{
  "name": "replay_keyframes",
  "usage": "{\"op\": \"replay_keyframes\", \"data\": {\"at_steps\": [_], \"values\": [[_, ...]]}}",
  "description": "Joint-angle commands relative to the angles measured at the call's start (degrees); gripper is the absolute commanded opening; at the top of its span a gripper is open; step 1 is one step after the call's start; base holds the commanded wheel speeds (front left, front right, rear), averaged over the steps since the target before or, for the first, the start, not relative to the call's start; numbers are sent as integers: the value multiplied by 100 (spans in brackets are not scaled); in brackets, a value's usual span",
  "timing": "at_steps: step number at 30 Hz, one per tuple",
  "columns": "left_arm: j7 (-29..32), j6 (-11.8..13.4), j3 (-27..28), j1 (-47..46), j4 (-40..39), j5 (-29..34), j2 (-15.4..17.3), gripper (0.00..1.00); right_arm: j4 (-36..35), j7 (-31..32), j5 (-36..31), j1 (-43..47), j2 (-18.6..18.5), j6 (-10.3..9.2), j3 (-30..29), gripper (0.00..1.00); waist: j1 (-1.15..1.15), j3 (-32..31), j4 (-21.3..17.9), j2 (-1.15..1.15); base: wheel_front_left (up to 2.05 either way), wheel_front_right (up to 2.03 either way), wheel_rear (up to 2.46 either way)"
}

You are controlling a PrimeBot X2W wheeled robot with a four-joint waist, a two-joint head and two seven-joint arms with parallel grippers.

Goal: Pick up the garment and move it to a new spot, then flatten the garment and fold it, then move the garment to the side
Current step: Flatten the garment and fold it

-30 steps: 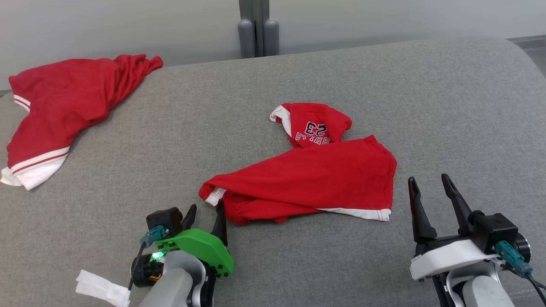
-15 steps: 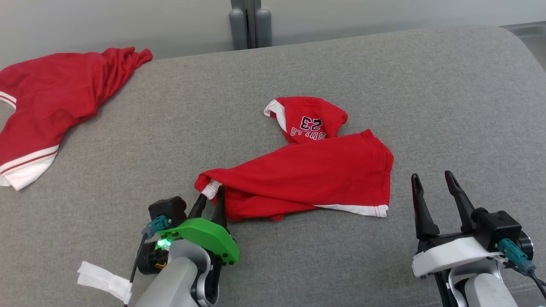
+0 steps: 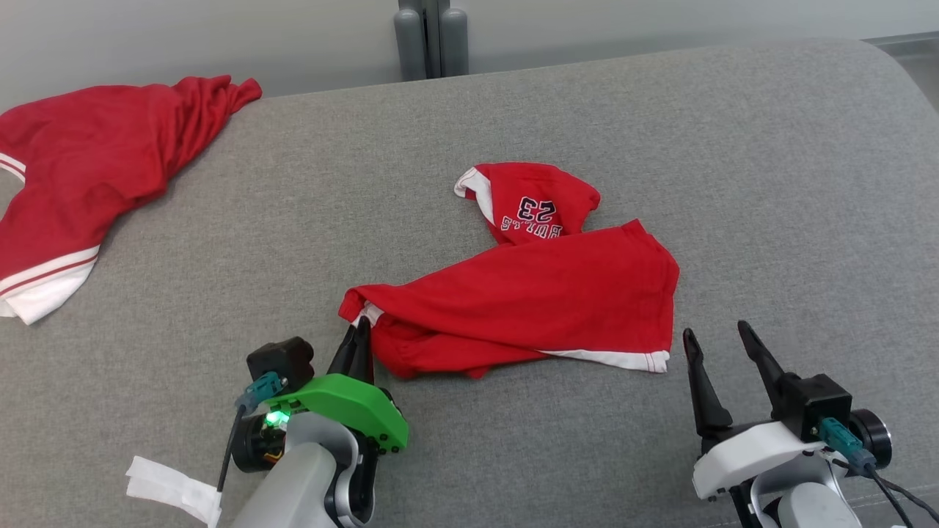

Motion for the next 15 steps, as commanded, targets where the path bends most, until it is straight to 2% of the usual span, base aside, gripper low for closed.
{"op": "replay_keyframes", "data": {"at_steps": [1,7,15], "values": [[-3,11,24,79,-7,32,23,0,230,-20,-45,-69,-20,1,-24,100,0,10,9,0,0,0,0],[-3,0,17,78,23,66,23,0,1007,-20,-155,-319,-18,1,145,100,0,83,65,0,0,0,0],[-3,-11,10,24,19,117,23,0,1705,-20,-234,-669,-19,1,416,100,0,159,140,0,0,0,0]]}}
